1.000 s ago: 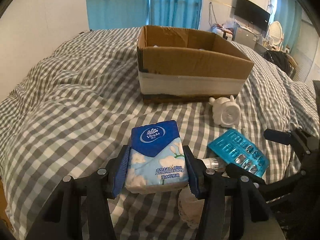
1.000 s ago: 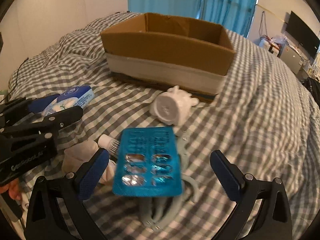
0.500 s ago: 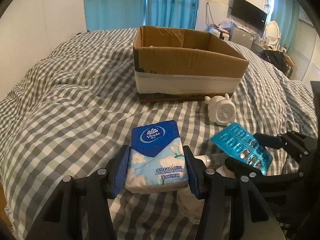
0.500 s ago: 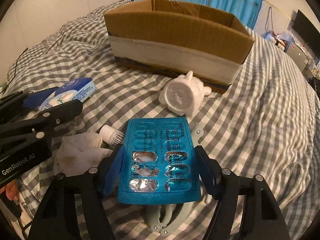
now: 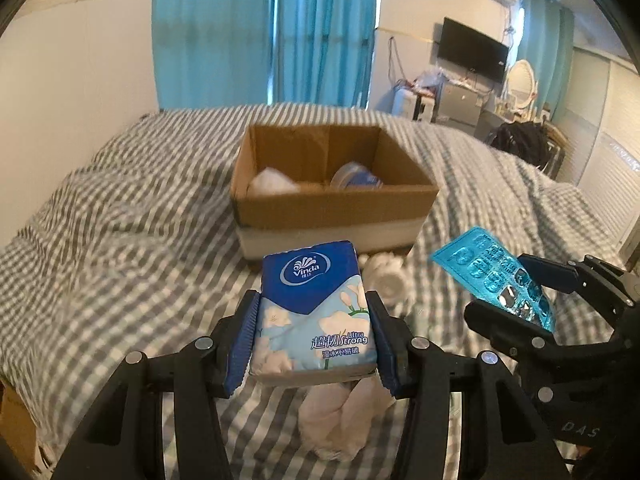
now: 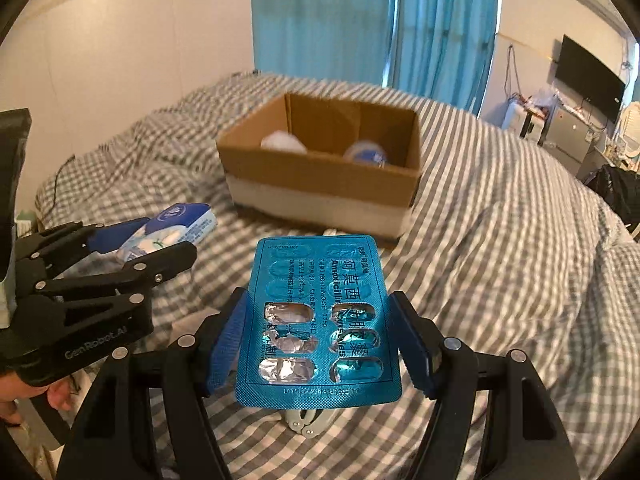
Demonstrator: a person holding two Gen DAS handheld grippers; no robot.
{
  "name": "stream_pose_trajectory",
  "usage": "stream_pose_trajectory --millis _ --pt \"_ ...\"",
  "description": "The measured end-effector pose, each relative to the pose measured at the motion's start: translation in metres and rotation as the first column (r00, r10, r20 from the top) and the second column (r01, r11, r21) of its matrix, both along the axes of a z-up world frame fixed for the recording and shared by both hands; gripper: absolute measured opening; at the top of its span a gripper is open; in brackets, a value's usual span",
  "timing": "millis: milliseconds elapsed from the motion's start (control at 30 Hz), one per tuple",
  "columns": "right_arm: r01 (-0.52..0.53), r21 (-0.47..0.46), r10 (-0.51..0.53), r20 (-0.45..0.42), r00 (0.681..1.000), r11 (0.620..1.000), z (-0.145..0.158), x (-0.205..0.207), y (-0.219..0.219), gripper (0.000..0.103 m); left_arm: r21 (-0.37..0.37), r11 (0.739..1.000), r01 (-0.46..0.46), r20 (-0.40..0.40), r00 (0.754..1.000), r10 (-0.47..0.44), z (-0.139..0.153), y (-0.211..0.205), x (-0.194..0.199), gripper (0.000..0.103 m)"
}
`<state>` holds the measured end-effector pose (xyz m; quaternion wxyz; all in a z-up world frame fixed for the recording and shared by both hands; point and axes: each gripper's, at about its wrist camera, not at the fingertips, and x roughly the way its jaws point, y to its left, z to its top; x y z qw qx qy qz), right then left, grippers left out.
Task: Organize objects
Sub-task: 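Lower the tissue pack and blister pack into the box and release both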
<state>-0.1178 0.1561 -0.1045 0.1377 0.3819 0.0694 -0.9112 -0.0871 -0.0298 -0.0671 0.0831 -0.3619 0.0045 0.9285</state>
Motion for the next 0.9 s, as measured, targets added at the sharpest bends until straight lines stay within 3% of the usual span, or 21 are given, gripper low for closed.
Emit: stream_pose_trajectory --millis 267,433,667,900 --pt "-0.005 -0.024 0.002 -0.106 0.994 1.0 0.053 -0.011 0.009 0.07 0.012 0.999 0.033 -0.087 0.996 -0.032 0.051 0.011 -0.031 0.053" --pt "-0.019 -0.05 0.01 -0.168 0.986 0.999 0.088 -0.038 0.008 0.07 0.017 0.999 0.033 -0.105 0.994 -0.031 0.067 0.011 -0.068 0.053" --pt "-0.032 -0.075 0.016 -0.203 0.979 0.997 0.115 -0.092 0.004 0.07 0.008 1.0 0.012 -0.095 0.995 -0.011 0.064 0.007 -0.121 0.053" --pt "-0.039 -0.037 0.031 -0.193 0.981 0.999 0.108 -0.153 -0.008 0.07 -0.013 1.0 -0.013 -0.051 0.999 0.012 0.039 0.0 -0.168 0.053"
